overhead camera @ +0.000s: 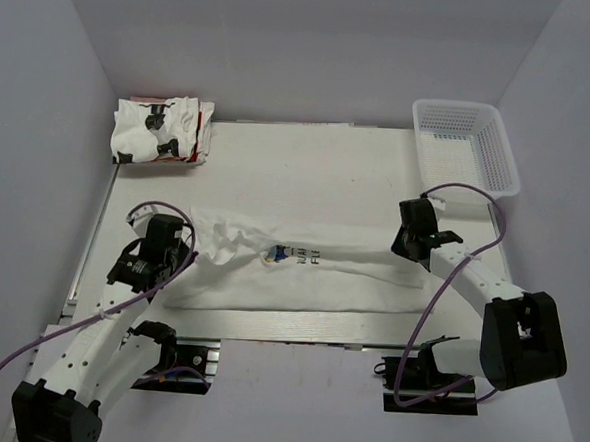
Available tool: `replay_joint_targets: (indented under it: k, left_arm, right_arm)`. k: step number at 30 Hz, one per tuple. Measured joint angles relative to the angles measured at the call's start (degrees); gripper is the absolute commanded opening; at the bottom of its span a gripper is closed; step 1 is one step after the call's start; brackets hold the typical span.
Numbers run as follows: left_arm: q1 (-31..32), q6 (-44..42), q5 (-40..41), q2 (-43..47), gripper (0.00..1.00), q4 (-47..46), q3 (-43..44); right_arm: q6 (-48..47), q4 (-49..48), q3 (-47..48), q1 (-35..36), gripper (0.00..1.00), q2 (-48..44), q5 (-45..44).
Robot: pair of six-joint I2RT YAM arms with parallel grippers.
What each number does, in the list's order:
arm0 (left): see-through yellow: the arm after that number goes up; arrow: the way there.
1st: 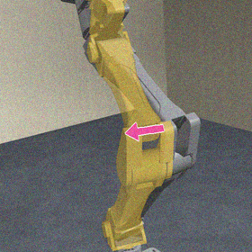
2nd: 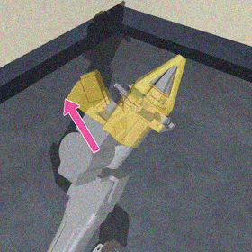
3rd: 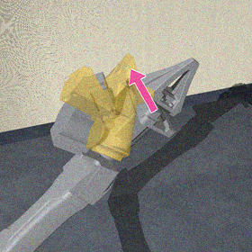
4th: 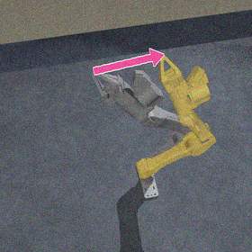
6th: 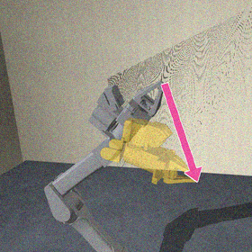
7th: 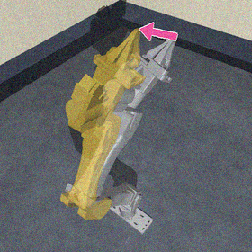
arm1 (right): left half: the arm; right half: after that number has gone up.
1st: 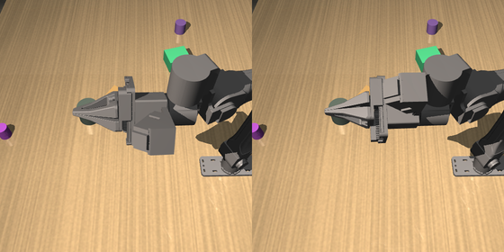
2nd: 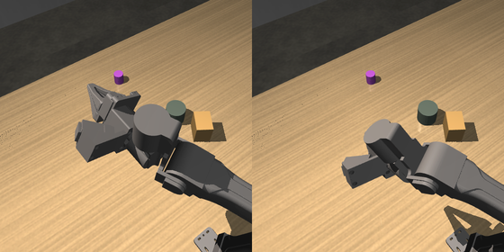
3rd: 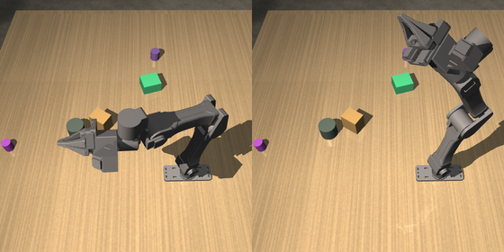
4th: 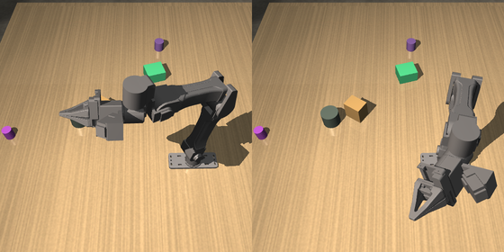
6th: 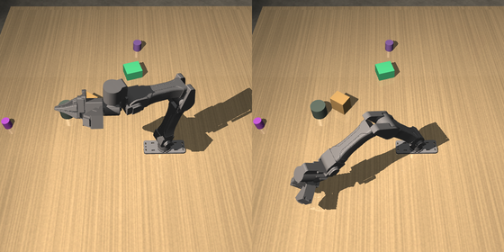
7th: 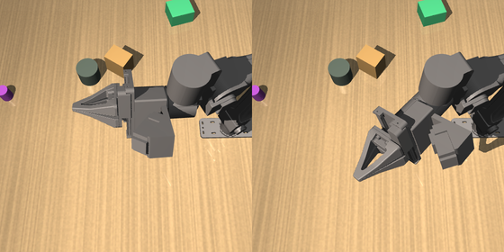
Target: Fold and stack the t-shirts
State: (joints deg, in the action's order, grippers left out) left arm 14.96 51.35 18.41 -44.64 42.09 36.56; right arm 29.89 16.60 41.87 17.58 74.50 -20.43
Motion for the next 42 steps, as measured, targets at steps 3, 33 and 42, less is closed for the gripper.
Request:
replay_joint_targets:
  k: [3, 33, 42]
  left_arm:
    - [0.00, 1.07, -5.75, 3.13, 0.24, 2.75, -3.61]
    - [-5.70, -7.21, -7.61, -55.19, 1.00, -10.67, 31.98]
    - [-9.20, -9.22, -16.00, -60.78, 1.00, -16.24, 30.69]
  right_arm:
    - [1.95, 1.81, -2.10, -0.26, 0.71, 0.94, -1.88]
    - [-34.84, -11.63, 26.51, 43.56, 0.90, 25.55, 14.86]
    - [-36.24, -21.70, 34.51, 48.33, 0.90, 36.44, 15.45]
